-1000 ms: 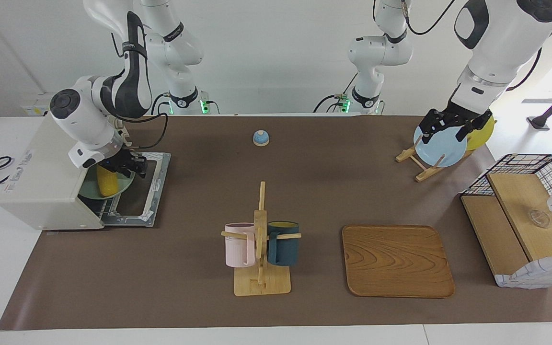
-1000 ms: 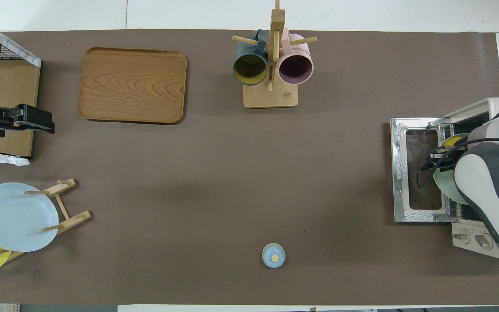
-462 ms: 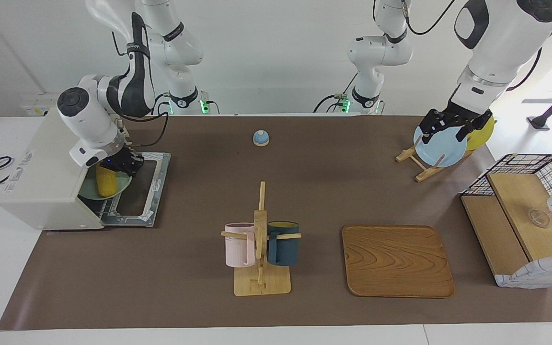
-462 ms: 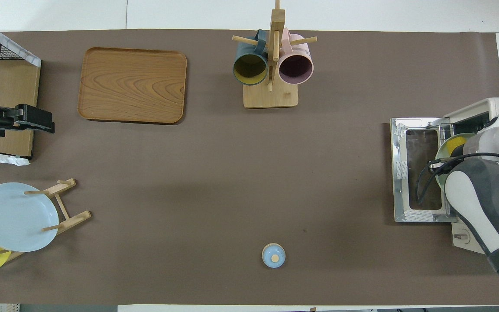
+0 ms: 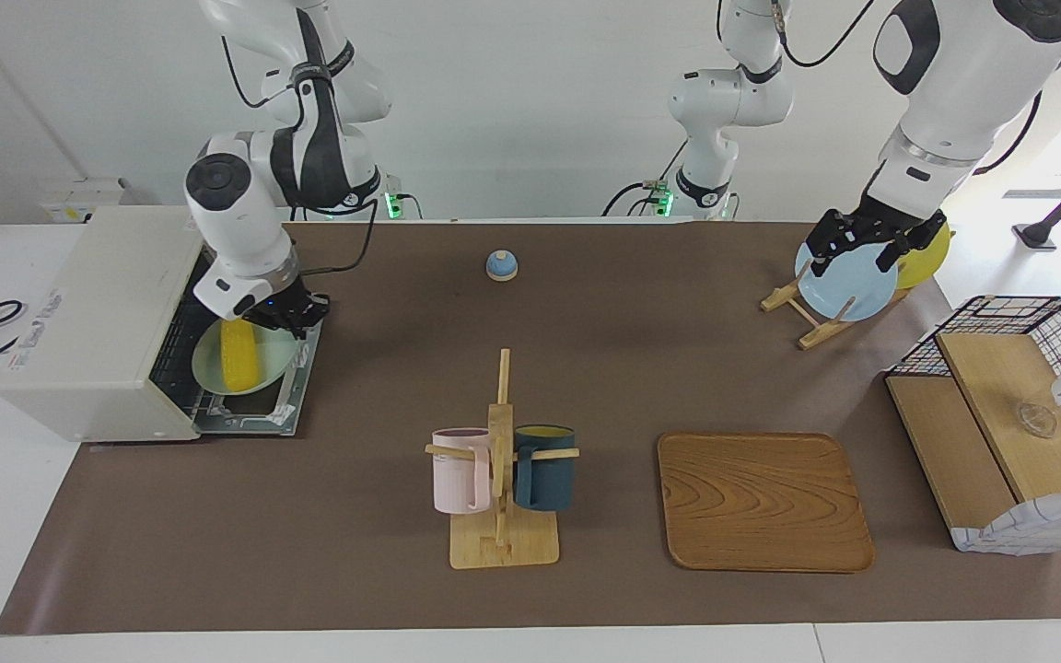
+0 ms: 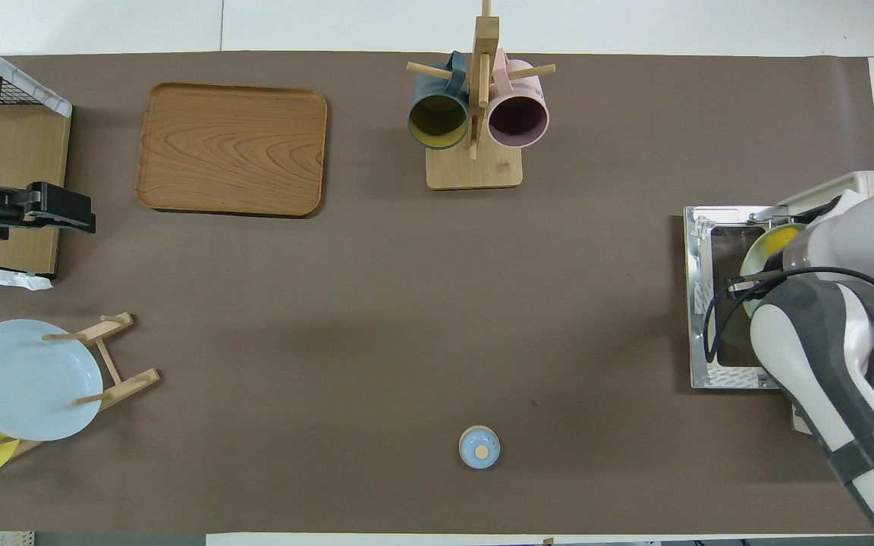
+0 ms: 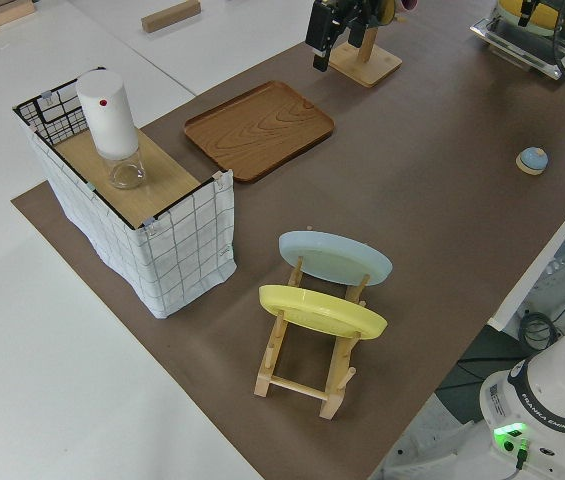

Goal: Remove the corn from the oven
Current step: 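Pull the green plate out and carry it toward the table center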

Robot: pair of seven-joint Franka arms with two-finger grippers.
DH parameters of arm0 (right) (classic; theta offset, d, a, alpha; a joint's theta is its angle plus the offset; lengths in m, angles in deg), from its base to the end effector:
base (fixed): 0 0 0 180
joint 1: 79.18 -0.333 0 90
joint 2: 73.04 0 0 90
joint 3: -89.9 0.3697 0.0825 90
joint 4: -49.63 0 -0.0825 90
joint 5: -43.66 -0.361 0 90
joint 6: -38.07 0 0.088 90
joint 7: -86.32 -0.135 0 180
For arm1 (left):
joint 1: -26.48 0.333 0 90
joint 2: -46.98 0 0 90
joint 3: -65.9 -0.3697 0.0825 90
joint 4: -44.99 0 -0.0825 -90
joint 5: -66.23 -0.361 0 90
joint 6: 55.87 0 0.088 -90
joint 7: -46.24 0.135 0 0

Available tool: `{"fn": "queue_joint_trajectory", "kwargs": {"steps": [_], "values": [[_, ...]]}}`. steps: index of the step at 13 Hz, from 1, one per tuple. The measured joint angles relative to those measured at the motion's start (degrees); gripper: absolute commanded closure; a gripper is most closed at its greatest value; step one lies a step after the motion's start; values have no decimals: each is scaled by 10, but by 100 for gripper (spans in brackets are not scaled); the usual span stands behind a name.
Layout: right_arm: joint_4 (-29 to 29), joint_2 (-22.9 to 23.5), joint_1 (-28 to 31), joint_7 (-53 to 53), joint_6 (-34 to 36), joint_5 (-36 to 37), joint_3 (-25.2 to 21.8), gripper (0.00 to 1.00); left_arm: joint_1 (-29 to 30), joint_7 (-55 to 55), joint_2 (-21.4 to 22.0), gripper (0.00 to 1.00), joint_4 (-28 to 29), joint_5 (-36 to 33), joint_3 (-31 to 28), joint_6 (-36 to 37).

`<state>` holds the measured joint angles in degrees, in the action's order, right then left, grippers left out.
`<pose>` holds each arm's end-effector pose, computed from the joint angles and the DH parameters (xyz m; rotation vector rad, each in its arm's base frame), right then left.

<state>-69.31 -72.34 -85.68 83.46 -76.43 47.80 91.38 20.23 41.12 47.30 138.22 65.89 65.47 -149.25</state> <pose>0.5131 0.0656 0.4527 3.0610 0.1874 -0.1277 0.5316 -0.0534 0.6330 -3.1364 0.0197 -0.0137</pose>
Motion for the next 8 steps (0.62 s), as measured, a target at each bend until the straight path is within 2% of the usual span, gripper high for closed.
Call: {"fn": "queue_joint_trajectory", "kwargs": {"steps": [3, 6, 8], "values": [[93, 46, -95, -129, 51, 0, 5, 100, 0, 0, 0, 0, 0, 0, 0, -3], [170, 107, -194, -263, 61, 0, 7, 100, 0, 0, 0, 0, 0, 0, 0, -4], [207, 165, -256, -368, 50, 0, 7, 100, 0, 0, 0, 0, 0, 0, 0, -4]]}}
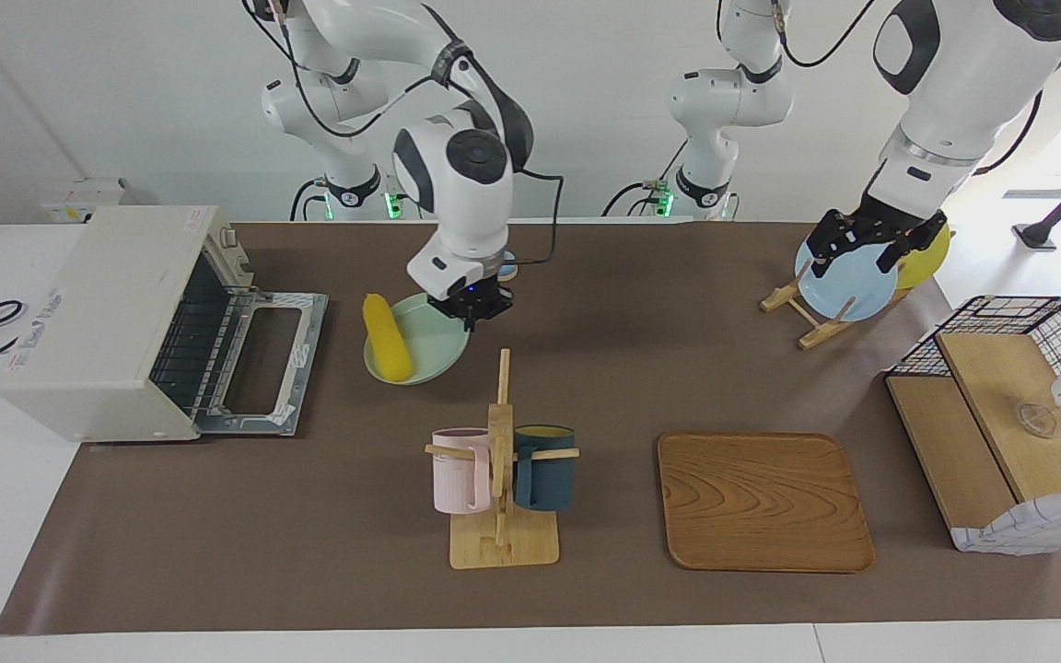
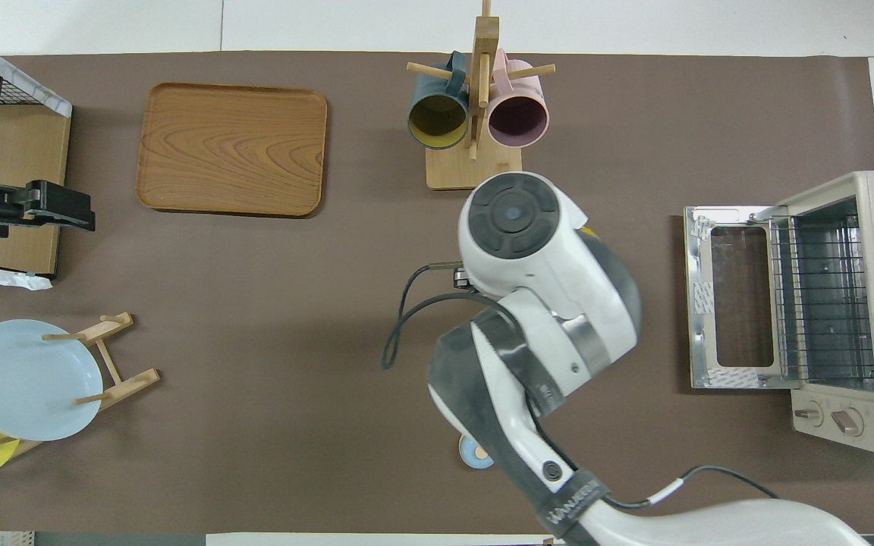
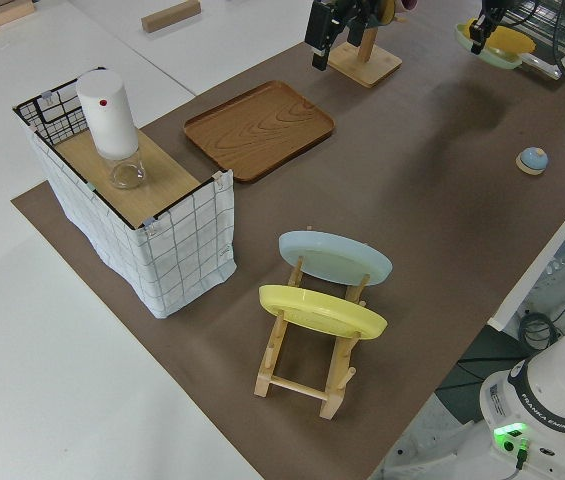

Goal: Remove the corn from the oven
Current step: 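Pull the green plate out and carry it toward the table center, then set the plate down with the right gripper while the left gripper approaches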

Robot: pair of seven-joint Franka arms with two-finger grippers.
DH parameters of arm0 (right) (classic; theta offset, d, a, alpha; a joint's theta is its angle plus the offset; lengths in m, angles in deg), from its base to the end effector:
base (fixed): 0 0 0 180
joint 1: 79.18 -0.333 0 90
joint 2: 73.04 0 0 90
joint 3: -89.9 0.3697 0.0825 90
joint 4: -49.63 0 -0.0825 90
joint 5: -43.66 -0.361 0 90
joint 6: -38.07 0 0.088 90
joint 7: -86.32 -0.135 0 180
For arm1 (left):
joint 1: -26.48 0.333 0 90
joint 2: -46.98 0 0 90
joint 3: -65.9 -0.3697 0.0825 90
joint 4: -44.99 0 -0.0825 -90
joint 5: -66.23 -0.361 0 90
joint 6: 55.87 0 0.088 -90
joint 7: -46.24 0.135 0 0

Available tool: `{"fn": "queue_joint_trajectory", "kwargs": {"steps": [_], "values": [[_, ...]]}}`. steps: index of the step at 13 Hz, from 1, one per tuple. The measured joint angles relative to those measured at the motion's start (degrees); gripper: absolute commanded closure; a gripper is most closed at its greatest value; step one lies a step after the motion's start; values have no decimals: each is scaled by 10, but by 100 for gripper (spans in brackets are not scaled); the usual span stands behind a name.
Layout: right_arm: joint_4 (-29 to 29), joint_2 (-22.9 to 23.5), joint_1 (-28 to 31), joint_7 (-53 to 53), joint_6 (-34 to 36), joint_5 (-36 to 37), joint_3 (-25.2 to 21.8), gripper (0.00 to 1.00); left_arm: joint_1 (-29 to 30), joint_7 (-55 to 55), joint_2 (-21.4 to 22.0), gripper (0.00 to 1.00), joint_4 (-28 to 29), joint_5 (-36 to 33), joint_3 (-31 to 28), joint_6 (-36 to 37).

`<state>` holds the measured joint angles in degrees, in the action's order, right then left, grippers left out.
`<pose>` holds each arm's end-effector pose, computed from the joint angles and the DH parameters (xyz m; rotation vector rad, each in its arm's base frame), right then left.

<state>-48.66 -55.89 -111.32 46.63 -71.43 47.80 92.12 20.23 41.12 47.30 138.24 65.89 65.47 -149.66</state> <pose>0.5195 0.3439 0.4383 3.0327 -0.1009 -0.0747 0.5325 -0.0535 0.6334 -3.1370 0.0197 -0.0243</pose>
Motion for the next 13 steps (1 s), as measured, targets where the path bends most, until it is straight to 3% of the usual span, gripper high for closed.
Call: {"fn": "queue_joint_trajectory", "kwargs": {"steps": [3, 6, 8, 9, 11, 13], "values": [[21, 73, -46, -92, -70, -13, 0, 100, 0, 0, 0, 0, 2, 0, 0, 0], [28, 83, -38, -104, -85, -57, -4, 71, 0, 0, 0, 0, 8, 0, 0, -5], [38, 83, -22, -104, -85, -63, -5, 69, 0, 0, 0, 0, 13, 1, 0, -10], [44, 82, -16, -103, -85, -63, -5, 72, 0, 0, 0, 0, 16, 2, 1, -11], [61, 79, 1, -70, -63, -62, -7, 100, 0, 0, 1, 0, 20, 6, 2, -14], [67, 65, 41, 3, -13, -60, -9, 100, -2, 0, 4, 0, 33, 18, 7, -24]]}}
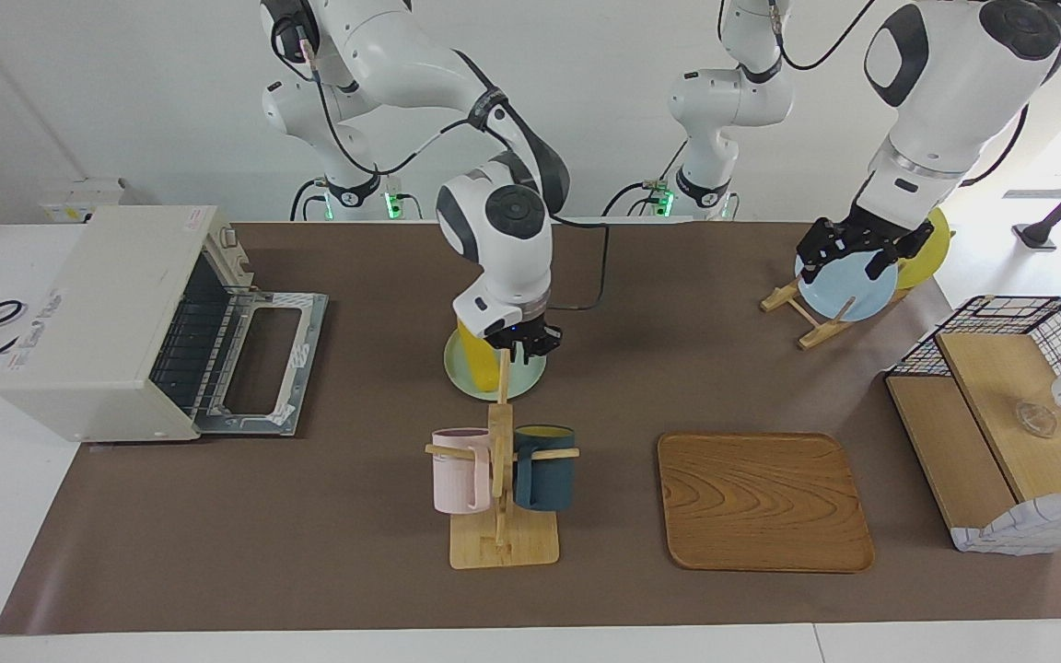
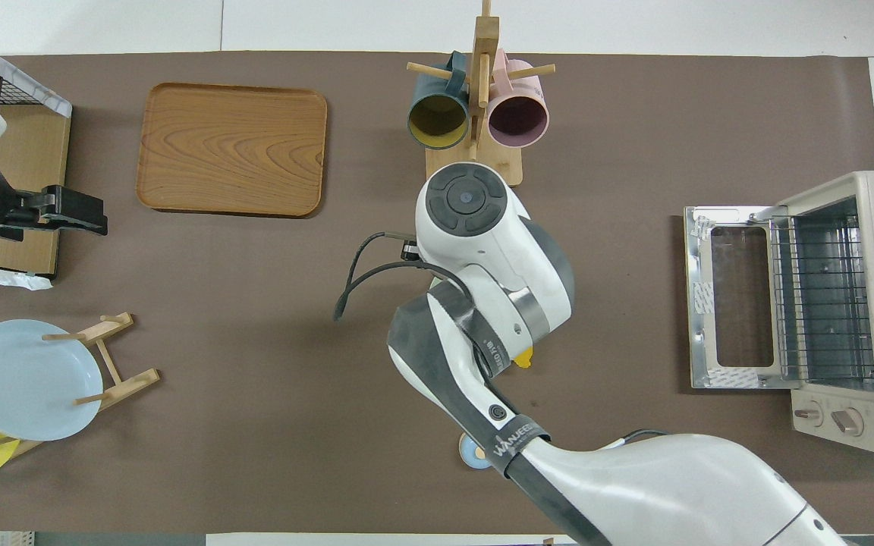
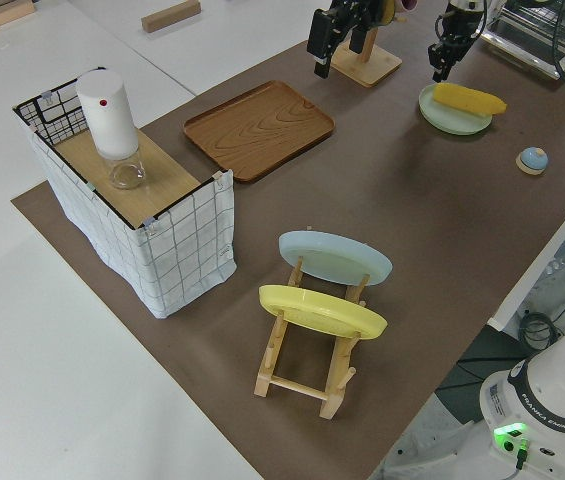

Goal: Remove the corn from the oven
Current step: 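Set the plate down with the right gripper while the left gripper approaches, then grasp the yellow corn with the left gripper while the right gripper withdraws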

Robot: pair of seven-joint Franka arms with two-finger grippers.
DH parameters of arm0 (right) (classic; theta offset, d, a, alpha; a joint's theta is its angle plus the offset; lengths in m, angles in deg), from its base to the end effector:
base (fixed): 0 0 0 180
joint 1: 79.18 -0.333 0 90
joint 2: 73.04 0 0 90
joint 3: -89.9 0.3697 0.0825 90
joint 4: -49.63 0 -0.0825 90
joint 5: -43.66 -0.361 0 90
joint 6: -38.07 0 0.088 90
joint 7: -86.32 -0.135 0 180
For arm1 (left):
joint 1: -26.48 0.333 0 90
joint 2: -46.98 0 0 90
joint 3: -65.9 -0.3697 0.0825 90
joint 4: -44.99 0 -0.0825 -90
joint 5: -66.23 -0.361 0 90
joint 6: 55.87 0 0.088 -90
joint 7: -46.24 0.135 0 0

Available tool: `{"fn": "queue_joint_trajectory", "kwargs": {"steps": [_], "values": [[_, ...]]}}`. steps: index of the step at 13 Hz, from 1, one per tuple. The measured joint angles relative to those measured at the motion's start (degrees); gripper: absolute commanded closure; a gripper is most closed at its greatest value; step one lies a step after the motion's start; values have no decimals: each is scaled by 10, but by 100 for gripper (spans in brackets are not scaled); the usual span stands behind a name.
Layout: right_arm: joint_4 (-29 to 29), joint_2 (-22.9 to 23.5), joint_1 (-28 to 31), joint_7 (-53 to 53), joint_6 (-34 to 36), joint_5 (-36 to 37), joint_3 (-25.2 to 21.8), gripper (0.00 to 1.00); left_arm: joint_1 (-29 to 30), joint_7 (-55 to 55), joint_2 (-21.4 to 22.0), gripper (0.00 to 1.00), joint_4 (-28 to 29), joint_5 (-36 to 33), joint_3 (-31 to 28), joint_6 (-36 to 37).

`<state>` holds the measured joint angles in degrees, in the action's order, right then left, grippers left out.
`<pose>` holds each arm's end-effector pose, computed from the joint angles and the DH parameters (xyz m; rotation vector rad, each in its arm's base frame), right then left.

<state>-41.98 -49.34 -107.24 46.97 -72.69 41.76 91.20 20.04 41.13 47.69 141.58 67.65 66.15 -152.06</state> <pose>0.5771 0.3259 0.4172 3.1127 -0.2949 -0.1375 0.5302 -0.0653 0.6143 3.1163 -0.0389 0.0044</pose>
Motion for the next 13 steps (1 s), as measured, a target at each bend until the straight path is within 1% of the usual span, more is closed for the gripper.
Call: {"fn": "queue_joint_trajectory", "kwargs": {"steps": [1, 3, 4, 7, 8, 9, 10, 11, 13], "values": [[-3, -10, 25, 33, 24, 10, -2, 100, -5, 0, 3, 0, 14, 8, 4, -9], [-38, -29, 66, 77, 34, 44, -4, 100, -42, -15, 11, 0, 49, 24, 8, -39], [-67, -38, 83, 91, 23, 52, -4, 100, -72, -47, 15, 0, 67, 27, 9, -60], [-172, -57, 143, 134, -58, 67, -5, 100, -184, -166, 17, 0, 117, 40, 13, -140], [-193, -61, 165, 155, -68, 74, -5, 100, -221, -206, 14, 0, 132, 42, 14, -169], [-202, -65, 182, 171, -68, 83, -5, 100, -257, -247, 5, 0, 143, 43, 15, -203], [-207, -70, 195, 179, -68, 95, -5, 100, -293, -289, -13, 0, 150, 43, 15, -245], [-213, -74, 205, 184, -68, 105, -5, 100, -325, -325, -38, 0, 153, 43, 15, -286], [-229, -82, 220, 197, -69, 109, -5, 100, -377, -384, -104, 0, 146, 43, 15, -369]]}}
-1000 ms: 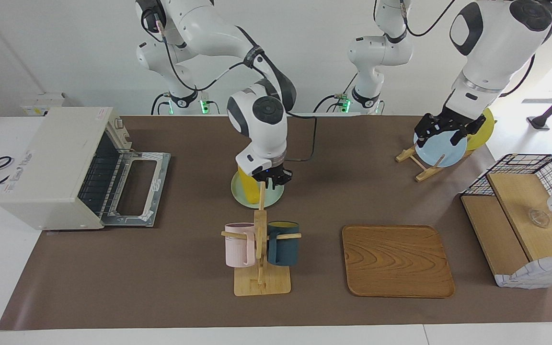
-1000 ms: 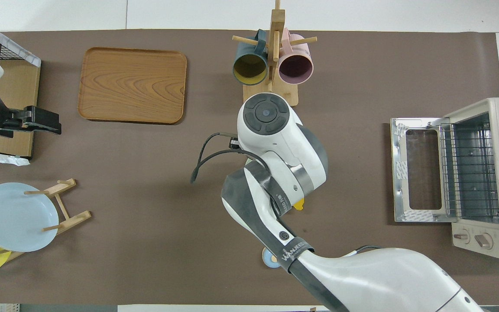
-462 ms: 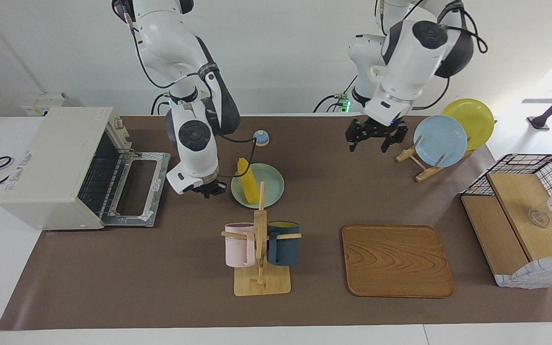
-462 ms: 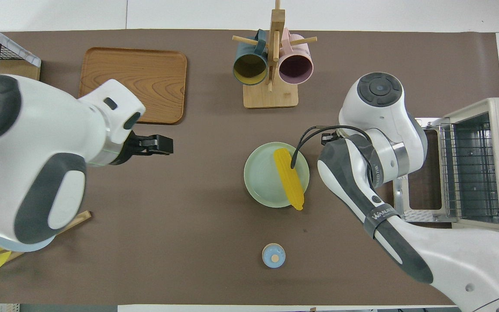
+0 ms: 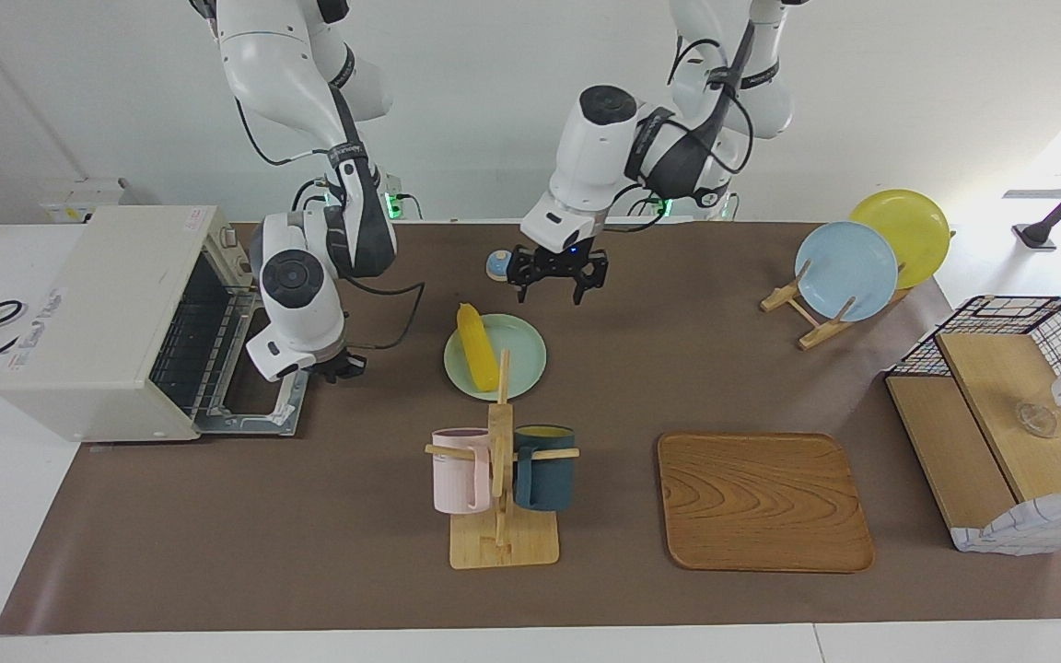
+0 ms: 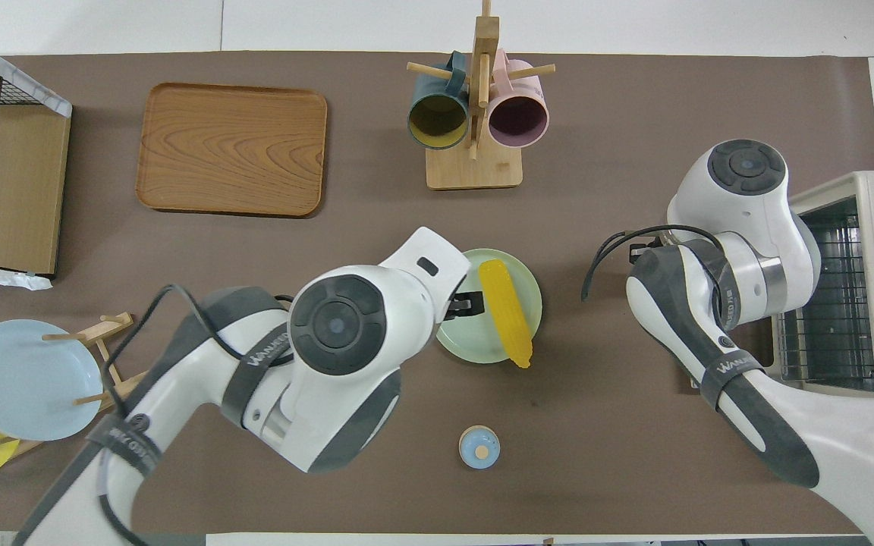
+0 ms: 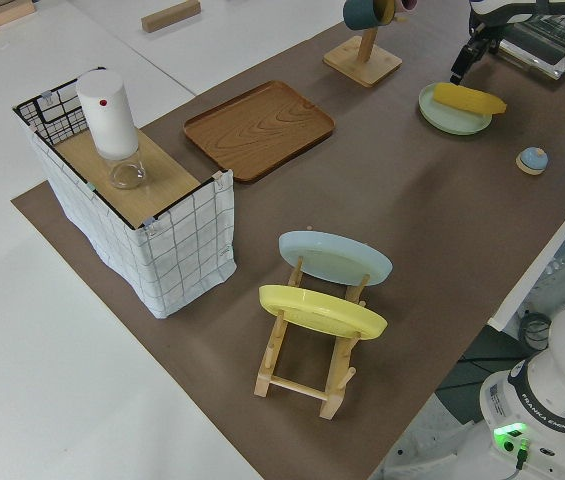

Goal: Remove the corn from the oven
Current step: 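Grasp the yellow corn with the left gripper while the right gripper withdraws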

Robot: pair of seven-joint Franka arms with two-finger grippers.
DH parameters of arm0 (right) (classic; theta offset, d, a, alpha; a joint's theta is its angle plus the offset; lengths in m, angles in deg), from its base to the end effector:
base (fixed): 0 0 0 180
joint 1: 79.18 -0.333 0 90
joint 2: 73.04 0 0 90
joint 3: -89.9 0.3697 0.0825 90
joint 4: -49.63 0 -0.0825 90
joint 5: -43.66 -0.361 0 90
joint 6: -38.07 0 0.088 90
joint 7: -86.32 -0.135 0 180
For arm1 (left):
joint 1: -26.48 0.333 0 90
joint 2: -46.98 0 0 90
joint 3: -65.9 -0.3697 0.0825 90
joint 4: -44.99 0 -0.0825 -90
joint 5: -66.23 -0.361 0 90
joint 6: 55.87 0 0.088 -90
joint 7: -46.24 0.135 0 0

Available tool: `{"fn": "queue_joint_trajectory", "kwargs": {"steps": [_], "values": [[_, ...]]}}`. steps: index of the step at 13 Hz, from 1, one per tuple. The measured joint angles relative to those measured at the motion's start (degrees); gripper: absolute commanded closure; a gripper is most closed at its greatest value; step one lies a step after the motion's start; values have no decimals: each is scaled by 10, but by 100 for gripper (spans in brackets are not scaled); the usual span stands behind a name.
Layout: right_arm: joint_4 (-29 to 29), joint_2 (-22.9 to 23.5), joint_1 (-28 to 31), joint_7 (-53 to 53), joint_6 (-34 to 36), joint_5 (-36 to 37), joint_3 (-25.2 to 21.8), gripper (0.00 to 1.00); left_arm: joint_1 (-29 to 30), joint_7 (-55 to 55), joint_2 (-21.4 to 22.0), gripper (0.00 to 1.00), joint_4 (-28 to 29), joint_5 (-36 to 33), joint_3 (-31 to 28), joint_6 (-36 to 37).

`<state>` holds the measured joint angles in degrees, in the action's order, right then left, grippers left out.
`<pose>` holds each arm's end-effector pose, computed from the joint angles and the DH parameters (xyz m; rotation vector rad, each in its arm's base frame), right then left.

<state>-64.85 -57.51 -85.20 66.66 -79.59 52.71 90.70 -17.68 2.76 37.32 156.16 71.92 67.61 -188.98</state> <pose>0.5632 0.0545 0.3482 2.9495 -0.2003 -0.2673 0.4229 -0.4402 0.4565 2.9278 0.0283 0.1366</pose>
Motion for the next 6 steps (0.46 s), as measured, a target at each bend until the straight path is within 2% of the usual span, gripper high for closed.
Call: {"fn": "queue_joint_trajectory", "kwargs": {"steps": [4, 6], "values": [[-34, -5, 16, 20, -35, 1, 0, 100, -15, -14, -126, 0, -110, 0, -3, -25], [-39, -6, 27, 50, -39, 2, 0, 100, -27, -14, -168, 0, -131, 0, -3, -48]]}}
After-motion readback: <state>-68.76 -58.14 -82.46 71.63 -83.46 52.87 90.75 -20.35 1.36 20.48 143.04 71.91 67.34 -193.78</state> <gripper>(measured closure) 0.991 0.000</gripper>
